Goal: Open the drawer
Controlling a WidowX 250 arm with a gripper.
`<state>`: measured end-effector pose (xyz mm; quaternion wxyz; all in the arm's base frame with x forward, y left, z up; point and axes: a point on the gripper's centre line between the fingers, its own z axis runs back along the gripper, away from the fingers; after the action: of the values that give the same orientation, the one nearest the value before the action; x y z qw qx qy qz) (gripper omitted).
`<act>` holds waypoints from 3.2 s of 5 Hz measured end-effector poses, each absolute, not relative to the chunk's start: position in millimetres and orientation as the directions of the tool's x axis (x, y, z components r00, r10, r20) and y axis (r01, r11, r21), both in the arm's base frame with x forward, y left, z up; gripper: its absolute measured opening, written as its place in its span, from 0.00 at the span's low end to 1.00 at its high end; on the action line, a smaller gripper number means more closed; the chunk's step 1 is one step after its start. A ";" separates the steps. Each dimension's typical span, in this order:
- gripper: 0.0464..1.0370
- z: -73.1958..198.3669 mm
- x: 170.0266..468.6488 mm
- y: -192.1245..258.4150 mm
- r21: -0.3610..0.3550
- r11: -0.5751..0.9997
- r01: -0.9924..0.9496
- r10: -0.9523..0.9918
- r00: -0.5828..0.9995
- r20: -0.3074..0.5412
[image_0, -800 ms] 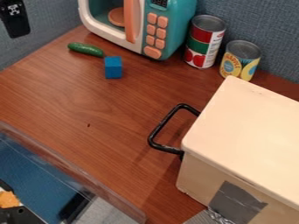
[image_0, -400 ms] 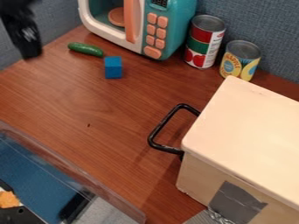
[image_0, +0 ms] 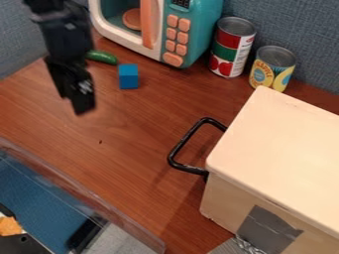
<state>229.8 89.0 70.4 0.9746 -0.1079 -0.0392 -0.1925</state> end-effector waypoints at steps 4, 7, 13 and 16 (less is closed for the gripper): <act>0.96 66.2 275.6 -9.2 -0.267 0.915 0.301 -0.246 0.944 0.221; 0.93 19.1 288.3 -27.0 -0.276 0.935 0.223 -0.176 0.967 0.185; 0.12 26.2 283.1 65.9 0.184 0.960 0.212 -0.204 0.977 -0.060; 0.12 29.9 272.0 92.1 0.298 0.932 0.208 -0.180 0.977 -0.117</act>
<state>272.0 92.1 29.9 0.9818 0.1562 0.0440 -0.0988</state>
